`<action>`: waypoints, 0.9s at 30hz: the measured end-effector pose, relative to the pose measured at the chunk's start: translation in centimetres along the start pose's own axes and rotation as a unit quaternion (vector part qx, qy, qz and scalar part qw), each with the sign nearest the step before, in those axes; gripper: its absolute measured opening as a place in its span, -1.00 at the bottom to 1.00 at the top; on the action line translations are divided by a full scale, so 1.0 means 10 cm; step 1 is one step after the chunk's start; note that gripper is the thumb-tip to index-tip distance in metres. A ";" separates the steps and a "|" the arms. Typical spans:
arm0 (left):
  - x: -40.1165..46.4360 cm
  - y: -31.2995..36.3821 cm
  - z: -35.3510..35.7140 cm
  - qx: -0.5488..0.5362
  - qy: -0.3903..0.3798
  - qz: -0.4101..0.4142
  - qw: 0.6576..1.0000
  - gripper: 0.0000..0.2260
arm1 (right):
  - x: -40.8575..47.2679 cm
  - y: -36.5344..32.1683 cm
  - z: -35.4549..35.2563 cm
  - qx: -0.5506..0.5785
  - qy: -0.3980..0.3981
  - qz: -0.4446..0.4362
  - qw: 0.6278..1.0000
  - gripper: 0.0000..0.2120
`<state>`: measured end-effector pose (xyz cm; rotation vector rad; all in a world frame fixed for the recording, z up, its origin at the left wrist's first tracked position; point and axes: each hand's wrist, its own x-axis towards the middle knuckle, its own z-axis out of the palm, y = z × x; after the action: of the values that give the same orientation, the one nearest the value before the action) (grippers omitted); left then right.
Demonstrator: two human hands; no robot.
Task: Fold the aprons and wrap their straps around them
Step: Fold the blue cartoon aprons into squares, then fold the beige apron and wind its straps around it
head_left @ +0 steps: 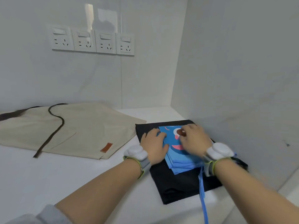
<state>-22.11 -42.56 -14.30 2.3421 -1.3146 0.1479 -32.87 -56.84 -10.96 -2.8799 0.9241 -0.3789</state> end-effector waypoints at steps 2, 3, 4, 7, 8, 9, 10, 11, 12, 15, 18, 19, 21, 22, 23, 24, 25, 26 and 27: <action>-0.04 -0.04 0.09 0.031 -0.026 0.007 0.999 -0.58 | -0.09 -0.12 0.19 0.002 -0.024 -0.017 1.000 -0.57; -0.06 -0.06 0.13 0.037 -0.038 0.004 0.999 -0.56 | -0.12 -0.15 0.27 -0.008 -0.059 -0.004 0.998 -0.49; -0.07 -0.07 0.16 0.044 -0.046 0.004 0.998 -0.55 | -0.14 -0.15 0.34 -0.019 -0.090 0.005 0.996 -0.44; -0.10 -0.07 0.18 0.063 -0.059 0.002 0.996 -0.53 | -0.15 -0.13 0.43 -0.035 -0.113 0.006 0.993 -0.41; -0.10 -0.05 0.17 0.063 -0.064 0.001 0.996 -0.53 | -0.15 -0.12 0.44 -0.037 -0.114 0.004 0.993 -0.41; -0.10 -0.03 0.15 0.058 -0.069 0.001 0.996 -0.53 | -0.15 -0.11 0.43 -0.038 -0.116 0.005 0.992 -0.41; -0.13 -0.03 0.11 0.051 -0.072 0.002 0.996 -0.52 | -0.16 -0.11 0.42 -0.038 -0.119 0.006 0.992 -0.41; -0.16 -0.04 0.07 0.041 -0.068 0.001 0.997 -0.52 | -0.16 -0.11 0.42 -0.040 -0.122 0.008 0.992 -0.41; -0.19 -0.11 -0.01 0.034 -0.057 -0.001 0.998 -0.53 | -0.15 -0.11 0.40 -0.042 -0.120 0.010 0.992 -0.41; -0.35 -0.59 -0.35 0.057 -0.024 -0.026 0.998 -0.54 | -0.15 -0.21 0.31 -0.072 -0.072 -0.003 0.995 -0.44; -0.62 -1.33 -0.78 0.126 -0.016 -0.092 0.988 -0.52 | -0.17 -0.58 0.22 -0.101 -0.021 -0.078 0.992 -0.46; -0.76 -1.62 -0.94 0.148 -0.020 -0.127 0.981 -0.50 | -0.18 -0.80 0.22 -0.087 -0.021 -0.110 0.990 -0.46; -0.99 -2.08 -1.16 0.176 -0.044 -0.203 0.962 -0.49 | -0.20 -1.17 0.28 -0.043 -0.039 -0.171 0.984 -0.46; -1.16 -2.33 -1.28 0.187 -0.059 -0.242 0.950 -0.48 | -0.20 -1.44 0.35 -0.014 -0.057 -0.204 0.977 -0.47; -1.30 -2.51 -1.37 0.186 -0.076 -0.270 0.942 -0.47 | -0.20 -1.69 0.43 0.009 -0.079 -0.227 0.971 -0.48; -1.39 -2.64 -1.43 0.175 -0.095 -0.286 0.937 -0.46 | -0.19 -1.92 0.50 0.022 -0.101 -0.243 0.965 -0.48; -1.46 -2.72 -1.46 0.170 -0.107 -0.286 0.937 -0.46 | -0.18 -2.14 0.58 0.027 -0.120 -0.250 0.961 -0.48; -1.51 -2.78 -1.49 0.177 -0.114 -0.277 0.938 -0.45 | -0.18 -2.37 0.66 0.030 -0.136 -0.244 0.960 -0.47; -1.52 -2.80 -1.50 0.185 -0.115 -0.265 0.939 -0.45 | -0.18 -2.55 0.71 0.028 -0.153 -0.226 0.962 -0.45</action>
<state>-5.18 -11.66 -14.79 3.0261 -0.7426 -0.0580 -18.16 -34.96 -13.97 -2.9549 0.2014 0.0186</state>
